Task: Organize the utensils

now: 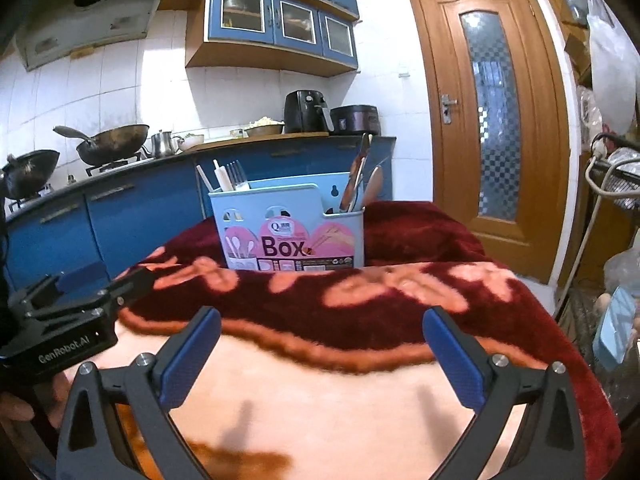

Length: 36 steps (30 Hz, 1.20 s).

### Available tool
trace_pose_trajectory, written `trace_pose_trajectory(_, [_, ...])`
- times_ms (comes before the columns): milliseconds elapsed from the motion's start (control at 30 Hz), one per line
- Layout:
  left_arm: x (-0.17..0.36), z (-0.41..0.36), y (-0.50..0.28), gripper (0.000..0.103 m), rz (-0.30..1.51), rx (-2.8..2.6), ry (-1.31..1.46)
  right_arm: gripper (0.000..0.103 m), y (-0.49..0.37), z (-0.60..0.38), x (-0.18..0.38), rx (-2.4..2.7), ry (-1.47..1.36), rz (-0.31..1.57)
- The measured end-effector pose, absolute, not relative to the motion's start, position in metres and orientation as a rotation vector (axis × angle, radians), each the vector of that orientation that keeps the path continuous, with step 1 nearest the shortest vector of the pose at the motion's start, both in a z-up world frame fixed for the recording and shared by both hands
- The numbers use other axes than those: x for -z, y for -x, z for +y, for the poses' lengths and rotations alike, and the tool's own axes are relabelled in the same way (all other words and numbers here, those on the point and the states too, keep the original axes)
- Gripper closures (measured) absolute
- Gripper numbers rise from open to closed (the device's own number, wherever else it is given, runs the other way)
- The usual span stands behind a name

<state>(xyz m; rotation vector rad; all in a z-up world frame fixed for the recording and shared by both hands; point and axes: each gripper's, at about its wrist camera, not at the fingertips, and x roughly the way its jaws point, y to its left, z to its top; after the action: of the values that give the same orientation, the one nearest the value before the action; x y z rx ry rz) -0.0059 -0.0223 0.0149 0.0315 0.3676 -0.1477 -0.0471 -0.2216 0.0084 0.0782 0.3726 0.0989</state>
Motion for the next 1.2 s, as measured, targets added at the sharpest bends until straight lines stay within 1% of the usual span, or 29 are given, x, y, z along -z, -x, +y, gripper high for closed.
trace_pose_trajectory(133, [-0.0126,-0.0220,0.0071,0.020,0.343,0.130,-0.029,0.000,0.0516,-0.2197,-0.0079,-0.059,-0.042,0.307])
trace_pose_trajectory(267, [-0.0088,-0.0233,0.0068,0.020,0.347,0.130,-0.031,0.000,0.0525,-0.2189,-0.0068,-0.052,-0.030,0.289])
trace_pose_trajectory(1200, [-0.0052,-0.0188,0.0042,0.020,0.366,0.133,0.007,0.000,0.0506,-0.2172,-0.0053,-0.063,-0.030,0.292])
